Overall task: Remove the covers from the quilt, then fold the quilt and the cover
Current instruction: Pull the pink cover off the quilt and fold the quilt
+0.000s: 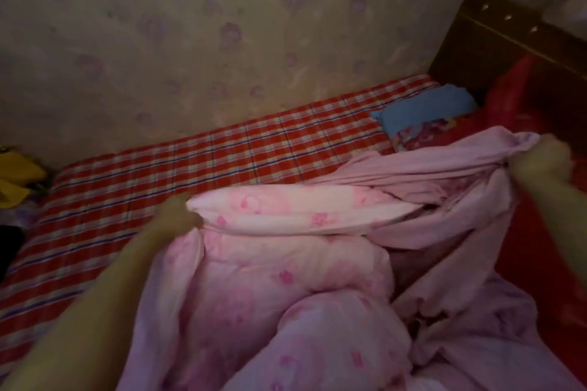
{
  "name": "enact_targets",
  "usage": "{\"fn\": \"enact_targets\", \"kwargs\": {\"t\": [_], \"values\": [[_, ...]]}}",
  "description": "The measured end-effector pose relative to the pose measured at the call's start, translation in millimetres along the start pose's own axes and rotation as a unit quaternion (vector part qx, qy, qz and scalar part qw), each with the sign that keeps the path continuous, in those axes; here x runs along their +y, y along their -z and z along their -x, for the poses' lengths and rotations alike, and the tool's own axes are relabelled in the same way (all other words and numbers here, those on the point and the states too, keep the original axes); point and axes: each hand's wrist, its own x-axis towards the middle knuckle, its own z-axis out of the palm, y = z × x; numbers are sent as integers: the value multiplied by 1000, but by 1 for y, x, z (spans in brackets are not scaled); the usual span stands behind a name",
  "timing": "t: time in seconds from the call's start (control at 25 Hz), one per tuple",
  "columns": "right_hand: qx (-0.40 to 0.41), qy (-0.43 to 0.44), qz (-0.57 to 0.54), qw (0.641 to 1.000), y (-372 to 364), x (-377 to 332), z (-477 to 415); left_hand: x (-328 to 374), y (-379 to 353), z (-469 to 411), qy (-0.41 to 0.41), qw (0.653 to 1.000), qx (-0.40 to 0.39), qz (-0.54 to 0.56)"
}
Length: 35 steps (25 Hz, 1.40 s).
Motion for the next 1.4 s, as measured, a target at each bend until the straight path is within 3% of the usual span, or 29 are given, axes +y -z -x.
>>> {"fn": "enact_targets", "kwargs": {"t": [0.08, 0.16, 0.2, 0.32, 0.4, 0.48, 0.56, 0.64, 0.88, 1.0, 1.24, 1.36, 1.4], "values": [[-51, -65, -85, 993, -35, 1, 9, 7, -40, -20, 74, 994, 13, -76], [-106, -139, -165, 971, -71, 11, 21, 27, -88, -25, 62, 966, -9, -249], [-126, -150, -183, 963, -87, 22, 33, 49, -113, -18, 38, 967, 0, -252], [-192, -42, -77, 977, -114, 77, 88, 131, -200, 41, -81, 982, -57, -162], [-280, 14, 0, 960, -113, 112, 131, 169, -256, 90, -137, 945, -196, -224], [-348, 39, 86, 933, -109, 156, 171, 166, -312, 116, -150, 896, -261, -325], [-373, 85, 153, 911, -109, 190, 200, 142, -350, 120, -128, 876, -233, -404], [-405, 83, 151, 898, -118, 199, 211, 119, -365, 116, -88, 881, -182, -429], [-480, 201, 107, 847, -193, 153, 225, 67, -374, 86, -121, 950, -98, -270], [-520, 236, 160, 805, -221, 148, 223, 43, -381, 89, -169, 955, -65, -235], [-407, 364, 293, 785, -248, 197, 231, 24, -407, 70, -148, 971, -11, -186], [-405, 367, 262, 795, -249, 223, 239, 20, -419, 76, -125, 977, 23, -169], [-421, 332, 259, 803, -244, 226, 230, 19, -418, 80, -133, 978, 42, -155]]}}
